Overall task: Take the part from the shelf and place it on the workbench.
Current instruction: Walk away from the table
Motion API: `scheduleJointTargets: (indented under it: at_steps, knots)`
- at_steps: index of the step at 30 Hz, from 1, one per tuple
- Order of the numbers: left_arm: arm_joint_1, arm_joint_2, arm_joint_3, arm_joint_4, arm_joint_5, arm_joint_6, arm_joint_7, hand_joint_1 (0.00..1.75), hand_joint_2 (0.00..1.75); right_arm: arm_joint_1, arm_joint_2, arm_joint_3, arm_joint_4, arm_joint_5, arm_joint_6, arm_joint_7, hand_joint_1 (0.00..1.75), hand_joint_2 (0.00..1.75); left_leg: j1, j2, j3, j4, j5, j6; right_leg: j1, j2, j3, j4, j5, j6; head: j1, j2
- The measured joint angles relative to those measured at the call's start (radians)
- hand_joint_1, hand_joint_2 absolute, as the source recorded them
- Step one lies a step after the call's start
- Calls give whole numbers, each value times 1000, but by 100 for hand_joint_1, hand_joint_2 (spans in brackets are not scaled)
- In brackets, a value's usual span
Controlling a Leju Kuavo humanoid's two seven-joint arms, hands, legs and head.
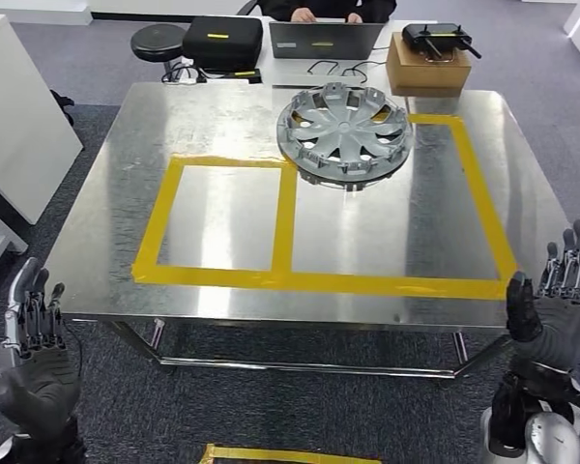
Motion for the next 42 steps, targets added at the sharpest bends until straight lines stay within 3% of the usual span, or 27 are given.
scheduleJointTargets:
  at_steps: [1,2,4,5,7,8,9,11,12,13,15,17,19,21,23,24,27,28,29,30,32,34,35,37,38,39,42]
  knots:
    - [1,-1,2,-1,0,3,0,0,0,3,0,-23,11,-1,11,2,0,0,0,0,-15,7,9,-2,0,0,48,-53,27,-2,0,0]
    - [2,-1,5,-2,0,5,0,0,0,5,1,-43,22,-3,18,1,0,0,-2,-1,-28,15,16,-6,1,1,110,-131,32,-5,1,0]
    - [4,-3,12,-8,0,11,-1,0,0,7,2,-79,40,-6,24,0,0,0,-5,-1,-42,28,30,-15,4,3,200,-266,2,-14,1,0]
    - [5,-3,16,-10,0,15,-1,0,0,8,3,-98,50,-9,26,1,0,0,-5,-1,-46,29,39,-20,7,4,217,-300,-12,-20,1,0]
    - [8,-4,29,-12,0,21,-1,0,0,9,5,-140,76,-10,31,7,0,0,-2,-2,-52,30,49,-31,8,0,202,-308,-4,-35,3,0]
    - [10,-5,39,-12,1,24,-1,0,0,10,6,-161,89,-7,35,13,0,0,-1,-4,-58,38,32,-37,7,-3,193,-308,6,-43,3,0]
    - [13,-6,51,-13,4,29,1,0,0,12,7,-180,103,-3,37,17,0,0,1,-5,-66,65,-7,-43,4,-6,180,-309,17,-50,2,0]
    - [16,-7,78,-12,20,38,12,0,0,16,8,-215,135,6,42,21,0,87,4,-5,-85,172,-115,-53,5,-10,156,-308,42,-59,-2,0]
    - [16,-7,97,-9,35,36,23,0,0,16,7,-236,159,8,48,19,0,131,6,-5,-92,237,-153,-56,6,-11,143,-307,54,-60,-4,0]
    - [15,-7,122,0,54,24,39,0,0,15,6,-262,193,10,56,15,0,175,6,-5,-92,286,-163,-57,8,-13,129,-304,66,-61,-4,0]
    - [6,-7,186,36,82,-11,70,0,0,7,-3,-320,287,20,71,-7,0,175,6,-5,-56,294,-120,-51,13,-15,96,-296,87,-61,-4,0]
    - [-13,-6,258,87,79,-39,87,0,0,-16,-22,-379,402,40,72,-45,0,175,1,-5,35,174,-79,-31,18,-15,66,-284,104,-59,-4,0]
    - [-35,-7,325,136,60,-55,91,0,0,-40,-44,-440,521,58,68,-87,0,175,-6,-5,120,34,-93,-11,19,-15,46,-278,120,-53,-4,0]
    - [-51,-8,380,179,47,-62,93,0,0,-58,-67,-491,627,72,66,-111,0,175,-13,-5,142,-19,-101,-3,15,-15,37,-278,138,-39,-5,0]
    - [-62,-10,418,216,42,-68,104,0,0,-73,-89,-532,712,96,50,-113,0,175,-11,-1,126,-28,-77,5,12,-11,26,-274,137,-27,-7,0]
    - [-67,-12,431,232,36,-74,111,0,0,-79,-98,-552,750,113,36,-108,0,175,-8,2,116,-33,-62,10,11,-7,16,-256,109,-22,-6,0]
    - [-84,-14,470,284,-3,-104,102,0,0,-96,-129,-602,868,158,-5,-102,0,175,-5,5,69,-35,-23,17,6,1,-24,-103,-36,-8,2,0]
    - [-94,-14,491,311,-31,-109,91,0,0,-102,-142,-619,916,176,-20,-104,0,175,-5,5,50,-32,-10,15,4,1,-31,-44,-59,-4,3,0]
    - [-104,-14,515,342,-72,-104,81,0,0,-105,-156,-635,967,198,-41,-106,0,175,-4,5,29,-28,3,13,3,1,-27,-5,-54,-1,3,0]
    - [-115,-13,541,375,-122,-86,74,0,0,-107,-168,-649,1016,225,-68,-108,0,175,-3,5,9,-22,14,10,2,1,-9,4,-26,1,3,0]
    - [-136,-10,596,446,-222,-44,73,0,0,-108,-190,-668,1106,310,-155,-104,0,175,-1,6,-29,-3,32,1,-3,2,74,-76,32,6,3,0]
    - [-158,-4,655,527,-287,-22,85,0,0,-109,-209,-671,1192,457,-286,-52,0,175,-2,6,-56,20,46,-10,-3,4,180,-226,15,2,4,0]
    - [-173,0,691,581,-328,-9,95,0,0,-108,-219,-666,1238,548,-349,8,0,175,-4,6,-62,27,54,-15,-1,5,212,-279,-6,-4,5,0]
    - [-214,15,777,721,-454,58,118,0,0,-101,-232,-646,1335,716,-413,182,0,175,-3,6,-67,26,74,-25,4,2,217,-307,-15,-26,5,0]
    - [-239,27,827,808,-524,99,132,0,0,-95,-236,-636,1380,776,-413,272,0,175,0,5,-70,27,71,-31,4,-2,208,-306,-6,-35,6,0]
    - [-262,43,875,904,-582,136,151,0,0,-91,-236,-626,1422,826,-398,359,0,175,2,3,-76,40,46,-38,4,-5,196,-305,6,-46,5,0]
    - [-325,94,990,1191,-706,195,273,0,0,-82,-221,-583,1520,956,-310,561,0,175,8,2,-102,192,-119,-57,5,-11,152,-304,46,-64,-4,0]
